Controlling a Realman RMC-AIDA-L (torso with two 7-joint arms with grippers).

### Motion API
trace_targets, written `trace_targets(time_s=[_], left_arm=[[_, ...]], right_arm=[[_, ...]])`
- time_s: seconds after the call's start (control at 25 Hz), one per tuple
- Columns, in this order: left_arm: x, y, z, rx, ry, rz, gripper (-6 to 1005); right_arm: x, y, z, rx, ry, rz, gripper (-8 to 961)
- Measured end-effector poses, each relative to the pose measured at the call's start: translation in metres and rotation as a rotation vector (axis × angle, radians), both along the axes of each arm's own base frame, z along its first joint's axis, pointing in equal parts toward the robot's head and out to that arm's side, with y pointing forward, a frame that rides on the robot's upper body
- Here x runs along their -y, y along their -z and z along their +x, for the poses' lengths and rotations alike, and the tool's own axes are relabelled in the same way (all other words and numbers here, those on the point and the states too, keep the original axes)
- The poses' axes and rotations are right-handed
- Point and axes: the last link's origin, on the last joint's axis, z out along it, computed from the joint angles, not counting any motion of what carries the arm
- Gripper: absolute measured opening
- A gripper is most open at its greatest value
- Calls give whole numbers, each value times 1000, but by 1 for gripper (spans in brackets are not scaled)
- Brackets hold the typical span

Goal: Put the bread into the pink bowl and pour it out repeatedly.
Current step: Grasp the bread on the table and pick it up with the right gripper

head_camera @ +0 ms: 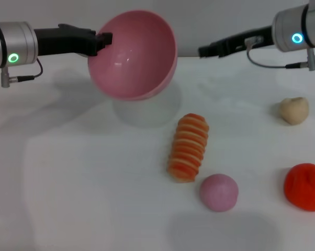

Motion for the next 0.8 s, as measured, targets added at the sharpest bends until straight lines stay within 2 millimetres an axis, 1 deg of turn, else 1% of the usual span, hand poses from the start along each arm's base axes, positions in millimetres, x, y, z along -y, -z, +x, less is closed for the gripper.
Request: trace_targets(time_s=[0.16,0.32,0.36,0.44,0.48,0.56,0.68,0.8], left_arm=[[3,1,-8,-24,-39,-28,50],[8,1,-16,-35,-65,-63,51],[14,1,-21,-34,-82,-95,51],[15,1,-22,-34,-89,-103,51],[15,1,-22,-34,-89,-103,51],[18,1,-26,-34,-103,-112,51],[21,2,-30,-31,-118,-118,51],[23,4,-32,-27,-124,-124,51]], right_arm=[[10,7,-11,66,-31,-115,387],[19,15,-23,123,-73,-173,387],[23,17,-31,145,-103,-191,387],[30,21,-38,163,-131,-216,387],[30,21,-38,163,-131,-216,387],[36,26,-42,177,-149,-247,388],[45,35,-46,193,-166,-301,388],[55,47,-45,226,-172,-365,388]])
